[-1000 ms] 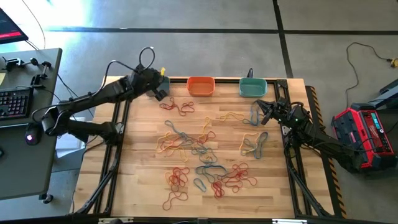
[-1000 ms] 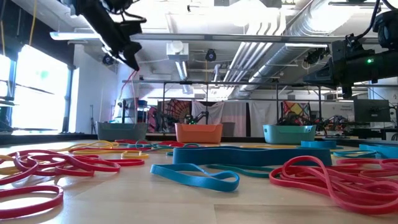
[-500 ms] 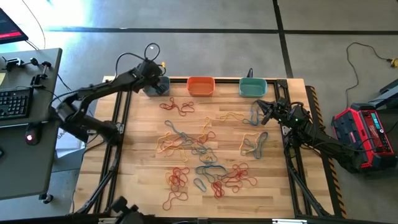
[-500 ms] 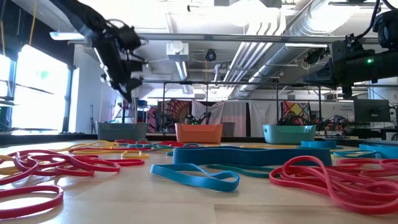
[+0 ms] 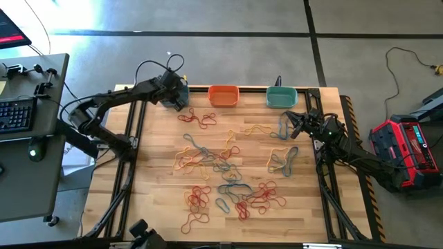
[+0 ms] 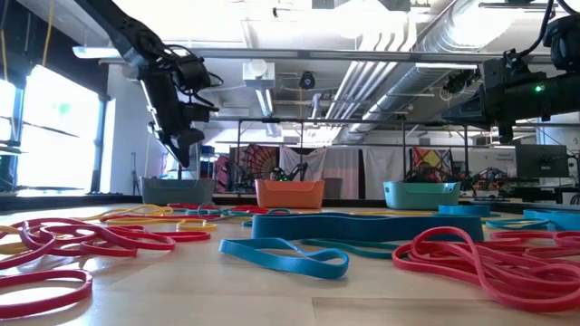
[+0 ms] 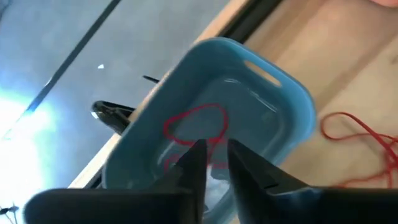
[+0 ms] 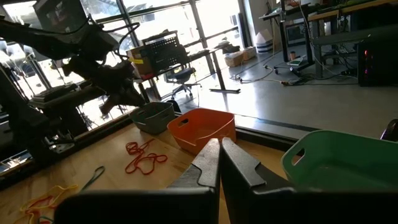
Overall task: Sort rubber bands into baskets
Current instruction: Put the red rubber band into the blue bin
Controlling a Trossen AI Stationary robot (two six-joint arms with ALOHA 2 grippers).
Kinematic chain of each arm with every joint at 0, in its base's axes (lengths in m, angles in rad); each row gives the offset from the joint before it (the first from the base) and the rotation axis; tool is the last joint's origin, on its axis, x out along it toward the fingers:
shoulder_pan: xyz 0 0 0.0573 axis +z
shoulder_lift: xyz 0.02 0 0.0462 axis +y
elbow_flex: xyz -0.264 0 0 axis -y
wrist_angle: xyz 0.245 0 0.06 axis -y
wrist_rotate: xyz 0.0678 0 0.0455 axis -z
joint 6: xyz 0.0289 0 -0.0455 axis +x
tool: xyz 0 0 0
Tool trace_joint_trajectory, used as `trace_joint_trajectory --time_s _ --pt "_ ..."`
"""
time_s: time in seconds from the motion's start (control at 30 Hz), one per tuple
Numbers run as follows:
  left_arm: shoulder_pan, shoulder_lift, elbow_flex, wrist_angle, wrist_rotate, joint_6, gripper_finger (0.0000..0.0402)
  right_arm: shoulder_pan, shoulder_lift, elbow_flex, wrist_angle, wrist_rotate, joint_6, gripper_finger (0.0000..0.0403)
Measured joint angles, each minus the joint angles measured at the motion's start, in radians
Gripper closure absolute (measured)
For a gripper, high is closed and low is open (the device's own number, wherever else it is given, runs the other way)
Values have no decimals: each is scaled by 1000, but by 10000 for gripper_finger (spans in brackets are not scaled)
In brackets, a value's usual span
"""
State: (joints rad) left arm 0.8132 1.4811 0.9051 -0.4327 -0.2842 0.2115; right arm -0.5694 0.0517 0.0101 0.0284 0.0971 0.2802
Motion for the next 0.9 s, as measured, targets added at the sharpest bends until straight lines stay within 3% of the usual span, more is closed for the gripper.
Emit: trace_joint_trajectory --time_s 0.17,0.3,0.7,0.9 --pt "-18 0 0 0 14 0 298 0 0 0 0 0 0 402" --pt "-36 -1 0 5 43 4 291 0 0 0 0 0 0 402" --pt "-192 -96 0 -35 272 15 383 0 0 0 0 0 0 402" --pt "-292 -40 0 -59 233 -145 373 0 0 0 0 0 0 402"
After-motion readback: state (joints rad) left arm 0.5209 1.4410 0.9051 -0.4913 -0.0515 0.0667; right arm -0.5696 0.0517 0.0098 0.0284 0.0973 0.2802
